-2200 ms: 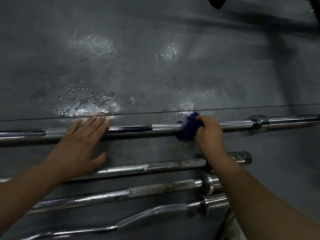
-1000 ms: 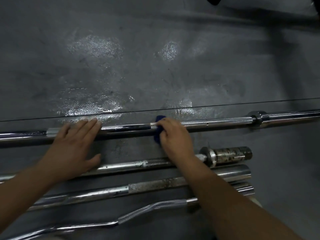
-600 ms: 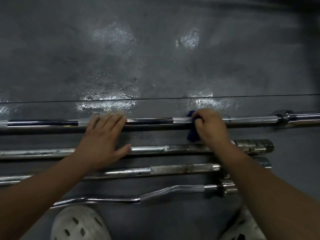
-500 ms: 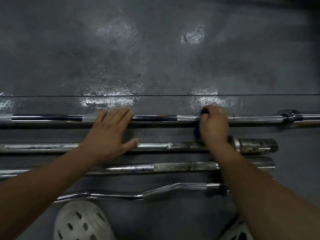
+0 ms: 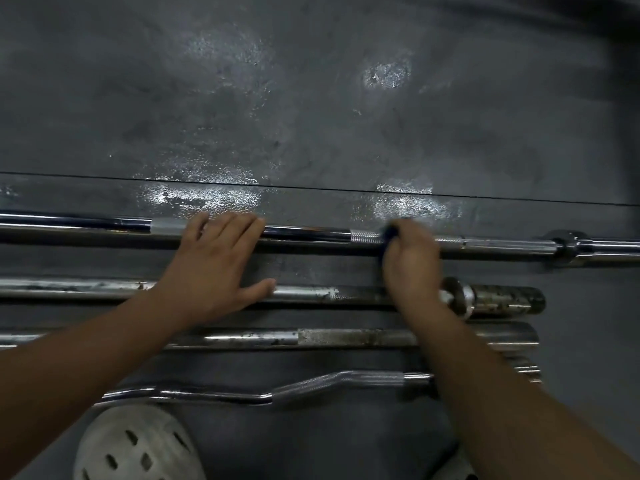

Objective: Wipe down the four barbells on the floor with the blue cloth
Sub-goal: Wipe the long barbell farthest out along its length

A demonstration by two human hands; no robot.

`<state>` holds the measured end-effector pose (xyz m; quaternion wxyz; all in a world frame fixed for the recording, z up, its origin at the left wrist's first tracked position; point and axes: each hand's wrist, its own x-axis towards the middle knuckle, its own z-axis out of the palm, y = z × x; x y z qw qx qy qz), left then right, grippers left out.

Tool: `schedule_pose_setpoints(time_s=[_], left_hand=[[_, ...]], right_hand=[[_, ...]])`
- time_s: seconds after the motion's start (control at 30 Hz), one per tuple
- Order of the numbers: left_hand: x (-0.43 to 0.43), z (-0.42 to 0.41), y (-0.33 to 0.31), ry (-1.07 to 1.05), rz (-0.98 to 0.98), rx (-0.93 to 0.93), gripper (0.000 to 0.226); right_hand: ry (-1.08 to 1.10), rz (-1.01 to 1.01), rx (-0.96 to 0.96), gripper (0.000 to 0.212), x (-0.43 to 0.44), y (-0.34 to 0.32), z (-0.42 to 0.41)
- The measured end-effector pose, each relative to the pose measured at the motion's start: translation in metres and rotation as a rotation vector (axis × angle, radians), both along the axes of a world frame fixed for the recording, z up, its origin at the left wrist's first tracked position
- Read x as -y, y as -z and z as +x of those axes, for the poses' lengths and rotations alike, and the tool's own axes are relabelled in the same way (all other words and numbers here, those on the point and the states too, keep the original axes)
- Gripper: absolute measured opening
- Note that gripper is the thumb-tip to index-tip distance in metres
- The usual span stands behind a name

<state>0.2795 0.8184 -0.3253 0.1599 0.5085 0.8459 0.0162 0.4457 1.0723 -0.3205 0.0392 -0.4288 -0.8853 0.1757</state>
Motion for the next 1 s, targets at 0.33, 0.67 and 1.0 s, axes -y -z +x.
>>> schedule_pose_setpoints(time_s=[0.33,0.67,1.0], left_hand=[[0.018,-0.013,0.001,0.021,-0.002,0.028,0.095],[0.013,-0.029,0.000,-0.025,-0.005,-0.004,0.098],[-0.004,-0.069,0.002,-0.108,-0.019,-0.045,0.102]], right_hand=[[0.121,0.016,0.005,0.036,-0.034,-0.008,0.039],[-0.169,0.094,-0.050,0.031,-0.007,0.017,-0.026],[-0.252,-0.055,-0.176,0.035,0.065,0.016,-0.159]])
